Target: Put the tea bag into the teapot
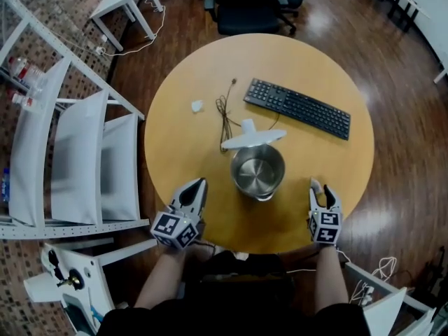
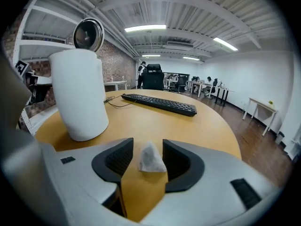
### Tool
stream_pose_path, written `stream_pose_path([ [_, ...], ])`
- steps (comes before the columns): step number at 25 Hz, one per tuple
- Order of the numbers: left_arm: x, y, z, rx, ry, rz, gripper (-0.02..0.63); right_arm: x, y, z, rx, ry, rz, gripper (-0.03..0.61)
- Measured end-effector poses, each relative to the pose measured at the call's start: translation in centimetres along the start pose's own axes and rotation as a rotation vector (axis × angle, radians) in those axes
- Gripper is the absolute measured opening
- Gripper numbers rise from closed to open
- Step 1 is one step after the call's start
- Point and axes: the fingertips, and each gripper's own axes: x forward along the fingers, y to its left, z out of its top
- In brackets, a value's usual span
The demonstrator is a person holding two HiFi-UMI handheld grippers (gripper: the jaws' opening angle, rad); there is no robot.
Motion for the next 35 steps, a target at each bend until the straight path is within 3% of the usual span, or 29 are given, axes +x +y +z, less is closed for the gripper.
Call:
stream_pose_path([
  [2,0.3,-0.1,-0.1,0.001,0.008,0.005,-0.006,1.1,-0.2,-0.5,-0.013,0.031,0.005,0.224],
  [9,-0.4,-0.4,-0.8,-0.055,0.014,0.022,-0.006,3.1,-0.5,-2.0,-0.021,0.110,-0.004,0.224],
  [15,-1.3,0.0,-1.9,-0.073,0.024,0.054,-0.006,3.4,-0.1,-2.9,-0.030,0.145,0.015,0.120],
  [22,-1.4,0.6,0.2,-0.037,-0.019,0.045,-0.006,2.2,-0.8,0.5,0.001,0.048,-0.009,0.107],
  [25,-1.3,1.0,2.1,0.009,-0.059,0.046,-0.006,1.4,-1.2,3.3,0.018,-0.020,-0.026,0.107],
  [30,-1.8,1.3,4.8,0.015,-0.128,0.034,-0.005,-1.2,-2.1,7.9,0.144,-0.157,-0.025,0.107],
  [35,-2.4,1.4,7.8,0.057,-0.204,0.030,-0.005,-4.1,-3.0,12.1,0.146,-0.295,-0.046,0.107],
])
